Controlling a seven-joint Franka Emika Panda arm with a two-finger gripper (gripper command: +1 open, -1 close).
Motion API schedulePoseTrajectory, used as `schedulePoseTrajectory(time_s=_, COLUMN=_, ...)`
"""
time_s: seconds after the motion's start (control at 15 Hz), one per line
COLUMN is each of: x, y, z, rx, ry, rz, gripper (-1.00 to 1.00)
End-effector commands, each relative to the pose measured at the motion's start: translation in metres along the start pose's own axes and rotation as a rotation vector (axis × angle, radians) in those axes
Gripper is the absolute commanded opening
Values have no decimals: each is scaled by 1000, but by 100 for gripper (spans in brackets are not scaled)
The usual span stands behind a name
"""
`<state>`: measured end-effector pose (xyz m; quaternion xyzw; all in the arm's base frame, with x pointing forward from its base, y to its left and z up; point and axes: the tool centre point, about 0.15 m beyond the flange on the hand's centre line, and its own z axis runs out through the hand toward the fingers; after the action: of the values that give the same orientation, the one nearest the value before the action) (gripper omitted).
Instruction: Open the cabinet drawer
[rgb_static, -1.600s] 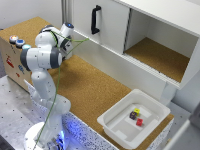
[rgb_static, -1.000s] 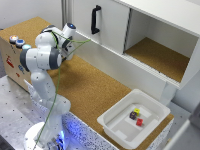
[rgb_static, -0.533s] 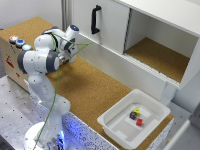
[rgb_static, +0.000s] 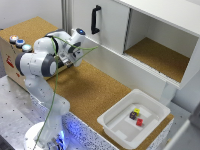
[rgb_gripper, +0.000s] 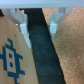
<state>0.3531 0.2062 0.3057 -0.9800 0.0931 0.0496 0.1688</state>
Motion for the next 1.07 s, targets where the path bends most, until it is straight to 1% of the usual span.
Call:
schedulePoseTrajectory(time_s=0.0, x=24, y=68, z=24, rx=1, ry=43, rz=96, gripper=-100)
schedulePoseTrajectory(time_s=0.2, x=23, y=79, z=18, rx=-5, ry=56, rz=130, gripper=-100)
schedulePoseTrajectory(time_s=0.27, x=23, y=82, z=16, rx=-8, ry=51, rz=142, gripper=-100)
schedulePoseTrajectory(time_s=0.33, x=24, y=80, z=13, rx=-21, ry=46, rz=129, gripper=100)
schedulePoseTrajectory(time_s=0.6, x=20, y=60, z=-5, rx=-55, ry=73, rz=67, gripper=100)
schedulePoseTrajectory(time_s=1.0, x=15, y=44, z=-54, rx=-91, ry=168, rz=35, gripper=100)
